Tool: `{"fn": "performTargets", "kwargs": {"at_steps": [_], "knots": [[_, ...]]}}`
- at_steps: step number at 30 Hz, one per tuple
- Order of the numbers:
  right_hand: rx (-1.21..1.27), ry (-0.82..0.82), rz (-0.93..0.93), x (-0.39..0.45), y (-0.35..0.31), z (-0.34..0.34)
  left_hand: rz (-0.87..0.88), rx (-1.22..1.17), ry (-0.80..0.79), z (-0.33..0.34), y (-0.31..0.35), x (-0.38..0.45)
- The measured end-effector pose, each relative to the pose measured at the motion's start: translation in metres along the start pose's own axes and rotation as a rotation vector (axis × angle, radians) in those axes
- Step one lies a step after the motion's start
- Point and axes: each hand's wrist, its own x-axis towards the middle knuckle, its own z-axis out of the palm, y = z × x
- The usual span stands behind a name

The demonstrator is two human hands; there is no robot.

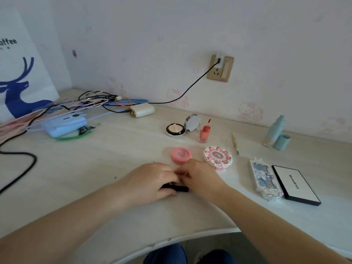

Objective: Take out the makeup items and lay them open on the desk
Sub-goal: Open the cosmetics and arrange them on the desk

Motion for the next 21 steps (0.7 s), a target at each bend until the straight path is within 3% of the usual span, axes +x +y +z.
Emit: {"fn": "performTargets", "kwargs": {"at_steps": [9,21], "knots": [[0.015,0.094,0.046,-0.013,0.016,0.001,-0.12,-0.118,0.073,0.0,-0.018,-0.026],[0.073,0.134,0.071,-0.018,0.023,0.005,-0.095,-0.134,0.075,0.005,-0.01,-0.016]]}}
